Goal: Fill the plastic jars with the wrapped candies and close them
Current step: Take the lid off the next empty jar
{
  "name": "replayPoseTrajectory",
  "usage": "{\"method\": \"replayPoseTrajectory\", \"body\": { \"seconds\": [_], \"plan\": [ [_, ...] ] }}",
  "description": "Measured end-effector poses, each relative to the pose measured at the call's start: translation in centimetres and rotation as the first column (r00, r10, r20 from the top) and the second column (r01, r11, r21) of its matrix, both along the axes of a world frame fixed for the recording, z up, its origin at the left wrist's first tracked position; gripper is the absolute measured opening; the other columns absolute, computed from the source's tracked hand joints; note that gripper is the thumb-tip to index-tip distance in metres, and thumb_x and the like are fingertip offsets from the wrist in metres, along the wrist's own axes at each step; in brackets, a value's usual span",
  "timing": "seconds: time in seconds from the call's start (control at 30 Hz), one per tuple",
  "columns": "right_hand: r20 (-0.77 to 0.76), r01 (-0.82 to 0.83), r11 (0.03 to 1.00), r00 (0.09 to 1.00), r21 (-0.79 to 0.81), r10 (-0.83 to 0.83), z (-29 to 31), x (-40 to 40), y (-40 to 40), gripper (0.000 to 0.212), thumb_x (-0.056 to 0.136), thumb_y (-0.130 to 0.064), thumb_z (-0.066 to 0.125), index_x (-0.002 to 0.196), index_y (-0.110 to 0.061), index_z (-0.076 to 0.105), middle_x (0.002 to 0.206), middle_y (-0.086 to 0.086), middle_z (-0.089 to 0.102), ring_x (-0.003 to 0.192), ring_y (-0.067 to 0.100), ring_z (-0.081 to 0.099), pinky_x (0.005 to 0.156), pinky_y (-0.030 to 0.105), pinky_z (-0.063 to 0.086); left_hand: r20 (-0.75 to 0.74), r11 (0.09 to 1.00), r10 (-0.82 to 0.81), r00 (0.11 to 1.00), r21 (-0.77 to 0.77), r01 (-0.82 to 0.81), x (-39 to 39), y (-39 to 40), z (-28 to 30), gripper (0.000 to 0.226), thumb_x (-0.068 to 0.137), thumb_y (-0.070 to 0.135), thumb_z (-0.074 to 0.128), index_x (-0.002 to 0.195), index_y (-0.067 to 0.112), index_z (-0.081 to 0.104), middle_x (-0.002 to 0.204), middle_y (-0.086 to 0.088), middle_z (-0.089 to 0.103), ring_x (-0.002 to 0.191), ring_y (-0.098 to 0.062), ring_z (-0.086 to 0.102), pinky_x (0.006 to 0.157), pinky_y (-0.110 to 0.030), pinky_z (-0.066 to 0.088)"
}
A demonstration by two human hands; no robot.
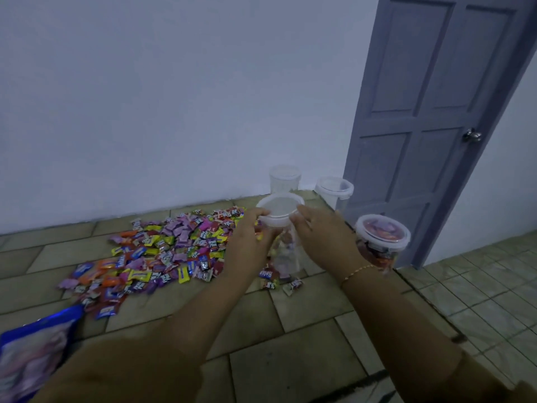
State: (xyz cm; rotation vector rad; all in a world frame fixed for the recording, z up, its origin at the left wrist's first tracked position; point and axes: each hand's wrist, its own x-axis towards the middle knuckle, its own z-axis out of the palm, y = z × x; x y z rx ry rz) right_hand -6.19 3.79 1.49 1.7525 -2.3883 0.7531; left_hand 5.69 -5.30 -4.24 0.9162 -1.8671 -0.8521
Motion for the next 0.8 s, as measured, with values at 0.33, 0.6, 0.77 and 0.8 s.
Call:
{"method": "replayPoseTrajectory", "body": {
  "seconds": [0.33,0.6,0.77,0.8],
  "plan": [
    [0.418,-0.275,0.956,0.860,-0.107,0.294,-0.8,7.2,-1.7,0.038,0.096,-0.031,0.049,0.093,0.001,0.069,0.076,0.020,0.066,0.080,0.031,0.062,0.070,0.033,0.045,0.174,0.973,0.225,0.959,-0.087,-0.213,11.5,1.8,-0.1,0.034,0.080,0.037,0.071,0.105,0.041,0.048,0.113,0.015,0.054,0.091,-0.004,0.057,0.069,-0.028,0.048],
    [0.498,-0.347,0.933,0.796,-0.090,0.344,-1.8,11.1,-4.0,0.027,0.091,-0.040,0.056,0.098,-0.017,0.068,0.075,-0.009,0.060,0.065,-0.002,0.052,0.054,0.014,0.036,0.236,0.953,0.287,0.929,0.026,-0.301,17.3,3.4,0.7,0.040,0.075,0.050,0.070,0.108,0.044,0.047,0.116,0.018,0.054,0.084,0.000,0.061,0.071,-0.034,0.054],
    [0.657,-0.325,0.945,0.707,-0.027,0.262,-2.7,12.1,-5.6,0.028,0.088,-0.034,0.062,0.109,-0.016,0.057,0.096,0.004,0.062,0.079,0.017,0.060,0.060,0.026,0.047,0.261,0.902,0.386,0.885,0.096,-0.421,18.0,3.0,1.6,0.047,0.076,0.063,0.060,0.104,0.030,0.043,0.086,0.011,0.058,0.074,-0.008,0.059,0.070,-0.036,0.051],
    [0.681,-0.326,0.945,0.689,-0.014,0.247,-2.7,12.3,-5.9,0.031,0.089,-0.033,0.060,0.114,-0.015,0.056,0.104,0.006,0.061,0.083,0.019,0.059,0.058,0.024,0.044,0.284,0.893,0.392,0.875,0.111,-0.437,17.9,2.5,1.8,0.050,0.076,0.067,0.056,0.103,0.028,0.043,0.084,0.008,0.058,0.074,-0.011,0.061,0.070,-0.037,0.052]
  ]
}}
